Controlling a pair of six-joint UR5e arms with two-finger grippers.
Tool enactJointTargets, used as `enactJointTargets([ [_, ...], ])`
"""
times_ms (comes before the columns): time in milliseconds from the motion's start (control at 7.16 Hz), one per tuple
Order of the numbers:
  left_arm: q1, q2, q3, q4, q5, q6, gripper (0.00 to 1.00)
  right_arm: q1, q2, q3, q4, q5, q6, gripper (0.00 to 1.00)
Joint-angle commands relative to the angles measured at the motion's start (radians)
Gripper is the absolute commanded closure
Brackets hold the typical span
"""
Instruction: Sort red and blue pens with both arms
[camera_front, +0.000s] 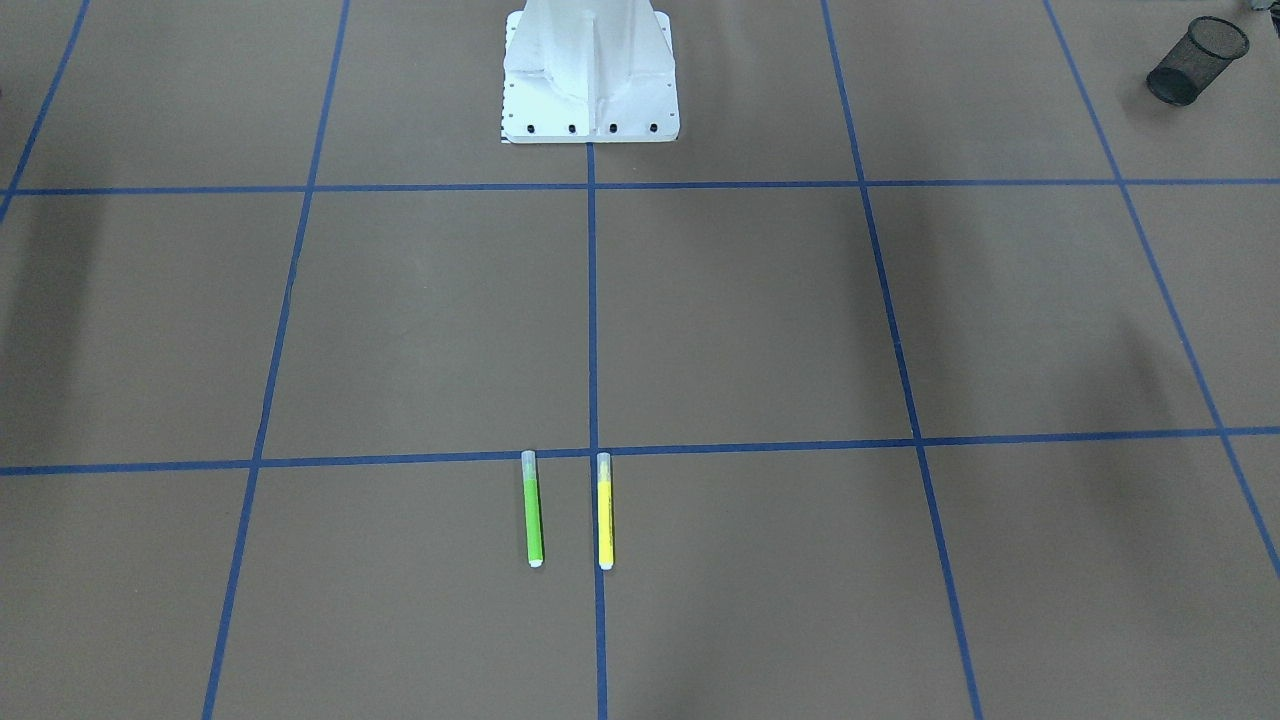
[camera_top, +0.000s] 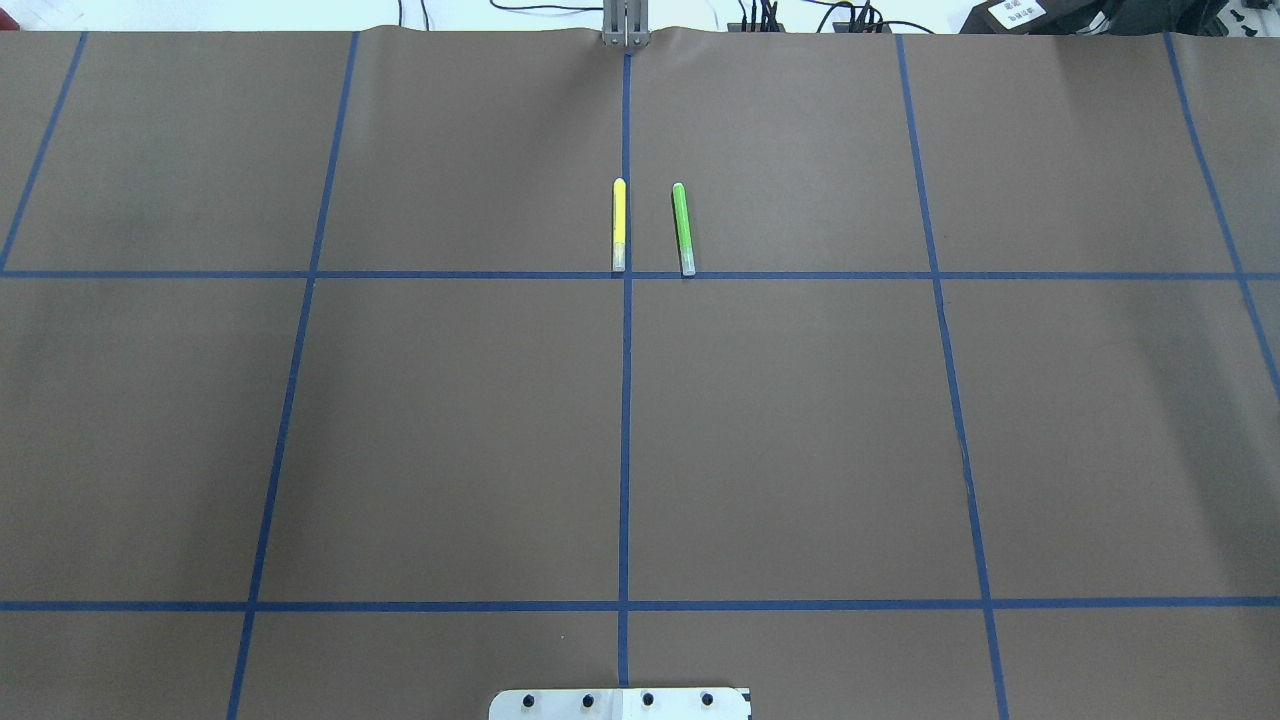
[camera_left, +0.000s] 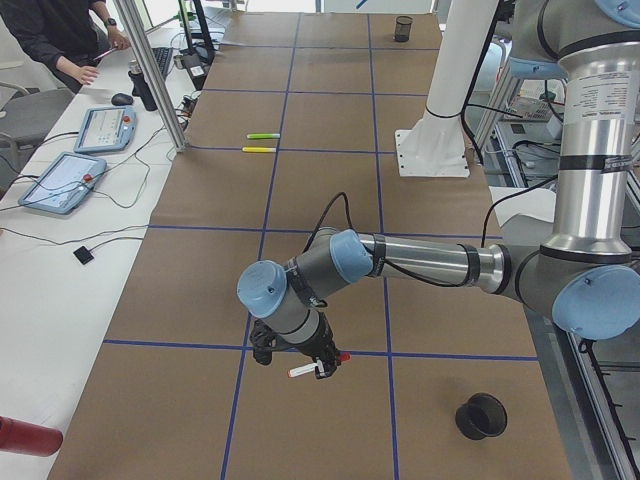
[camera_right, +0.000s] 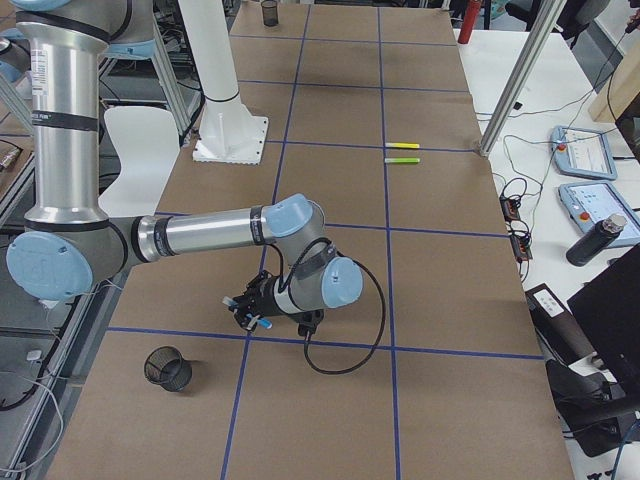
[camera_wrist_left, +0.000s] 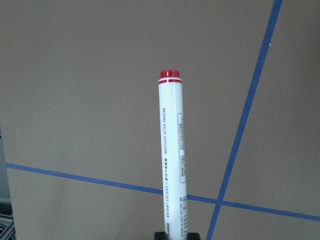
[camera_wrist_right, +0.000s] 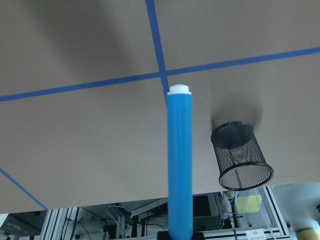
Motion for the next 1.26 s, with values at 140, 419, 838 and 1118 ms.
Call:
enactJointTargets([
  [140,-0.003,0.010,-0.047,0.002,-0.004,0.000,1.00,0.033,-0.136,-0.012,-0.009,-0.004,-0.196,1.00],
  [419,-0.002,0.008,-0.051,0.000,-0.004,0.000,1.00,0.033,-0.165,-0.098,-0.008,-0.003,-0.198,1.00],
  [838,0.000,0.007,-0.080,0.017,-0.004,0.000,1.00,0.046,-0.164,-0.213,-0.006,-0.006,-0.206,1.00],
  [1118,-0.002,0.004,-0.087,0.017,-0.004,0.000,1.00,0.059,-0.193,-0.253,-0.006,-0.009,-0.200,1.00],
])
